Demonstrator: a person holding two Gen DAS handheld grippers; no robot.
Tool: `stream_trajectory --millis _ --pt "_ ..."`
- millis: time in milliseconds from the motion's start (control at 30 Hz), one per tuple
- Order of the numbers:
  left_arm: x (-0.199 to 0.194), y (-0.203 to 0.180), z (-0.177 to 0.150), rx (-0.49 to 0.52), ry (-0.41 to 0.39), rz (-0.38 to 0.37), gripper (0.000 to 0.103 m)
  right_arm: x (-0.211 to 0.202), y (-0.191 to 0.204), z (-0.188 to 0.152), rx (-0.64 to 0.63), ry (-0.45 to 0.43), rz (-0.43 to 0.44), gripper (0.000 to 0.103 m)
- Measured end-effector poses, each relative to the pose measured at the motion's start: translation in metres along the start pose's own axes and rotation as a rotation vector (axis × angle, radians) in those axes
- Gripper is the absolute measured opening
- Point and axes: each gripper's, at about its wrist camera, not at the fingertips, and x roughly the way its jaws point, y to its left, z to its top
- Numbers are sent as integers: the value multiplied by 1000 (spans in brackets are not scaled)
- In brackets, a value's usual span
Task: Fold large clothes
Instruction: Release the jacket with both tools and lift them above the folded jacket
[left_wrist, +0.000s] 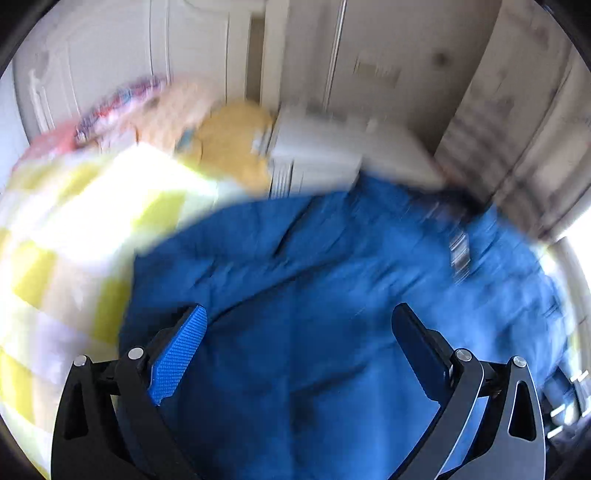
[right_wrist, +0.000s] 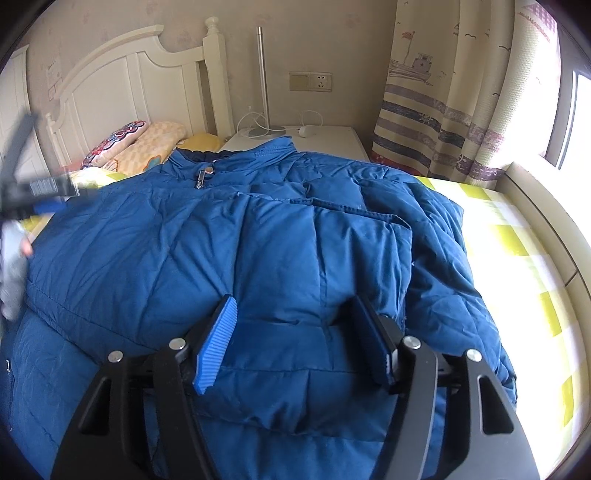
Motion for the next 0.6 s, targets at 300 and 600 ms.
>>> stream_trajectory --millis 300,600 --pt "-3 -3 -15 55 -120 8 99 -5 0 1 15 0 -1 68" --pt "-8 -4 -21 51 -132 6 99 -14 63 61 -118 -96 -5 79"
